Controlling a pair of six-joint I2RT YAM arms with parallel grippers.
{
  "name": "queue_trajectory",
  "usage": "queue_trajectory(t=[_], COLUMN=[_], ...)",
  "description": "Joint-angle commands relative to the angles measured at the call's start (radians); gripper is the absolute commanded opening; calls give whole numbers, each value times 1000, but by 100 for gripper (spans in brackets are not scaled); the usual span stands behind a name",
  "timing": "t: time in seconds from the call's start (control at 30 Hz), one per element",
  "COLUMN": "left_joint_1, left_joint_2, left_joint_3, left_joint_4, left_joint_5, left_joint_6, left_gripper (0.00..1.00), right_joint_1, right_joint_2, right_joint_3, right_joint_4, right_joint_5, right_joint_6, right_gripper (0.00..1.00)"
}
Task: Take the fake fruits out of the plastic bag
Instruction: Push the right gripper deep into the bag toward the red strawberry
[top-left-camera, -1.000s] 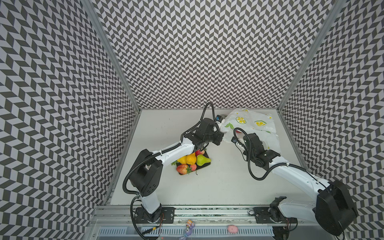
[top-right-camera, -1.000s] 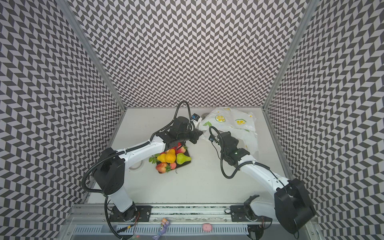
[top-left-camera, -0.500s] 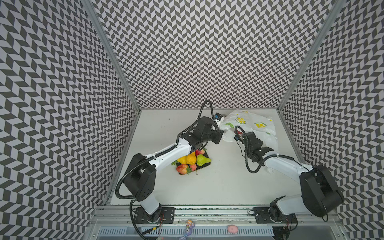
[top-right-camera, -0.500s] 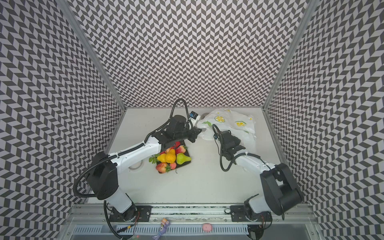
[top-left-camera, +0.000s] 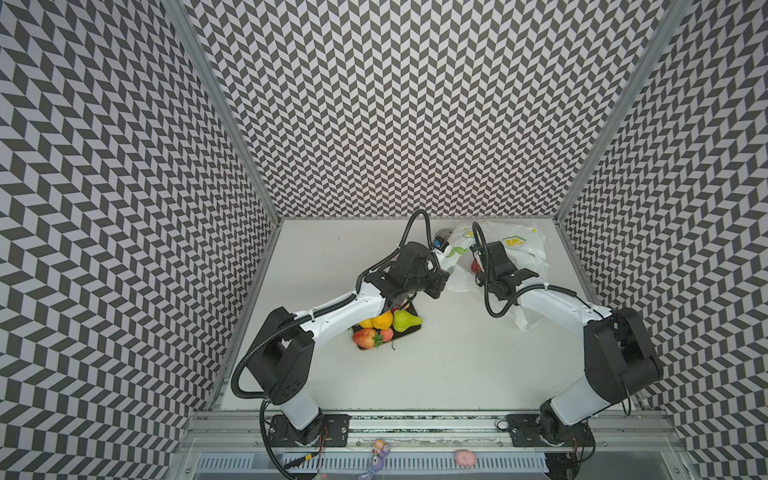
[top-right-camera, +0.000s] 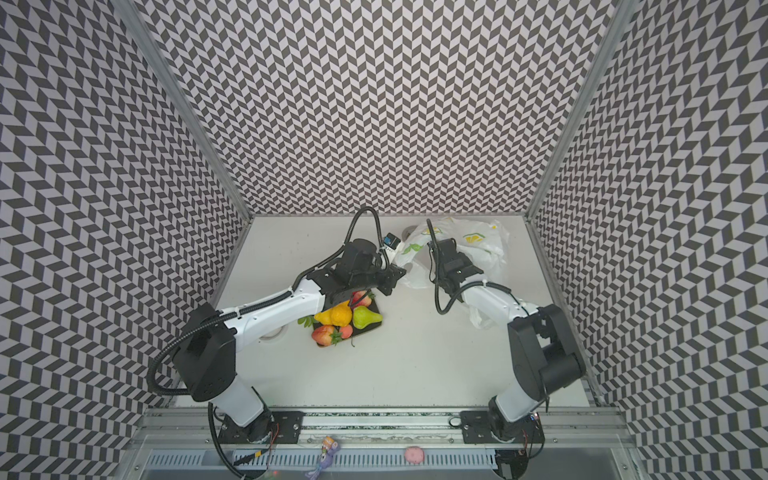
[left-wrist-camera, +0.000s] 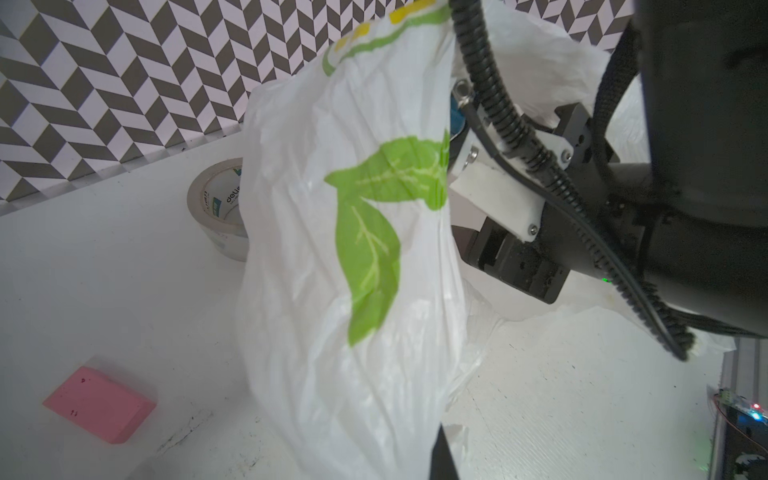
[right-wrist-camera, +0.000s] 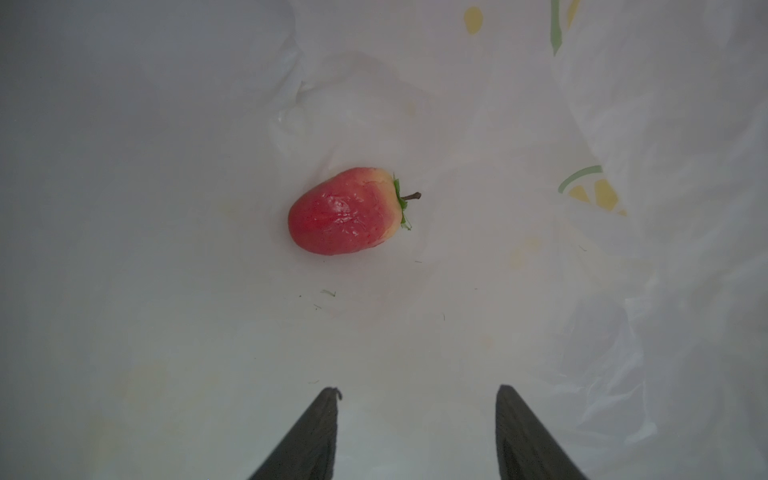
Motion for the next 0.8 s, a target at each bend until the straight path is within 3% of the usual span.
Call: queue_trajectory(t=[0.0,0.2,0.5,0.77], left_joint_1=[-5,-10,-21,-64], left_joint_2=[-22,-47,-71,-67], left_joint_3=[-20,-44,-131,-165], left_joint_4=[6,88,97,82], left_joint_5=[33,89,86,89], left_joint_6=[-25,-104,-111,-114], left_gripper=[0,0,0,0], right_joint_1=[-32,-54,-117,-153], right_joint_2=[31,52,30,84], right_joint_3=[26,43,4,13], right_joint_4=[-61,-117,35,143], right_joint_5=[-23,-153,-355,-395], right_joint_6=[168,514,920,1081], right_gripper=[63,65,71,80])
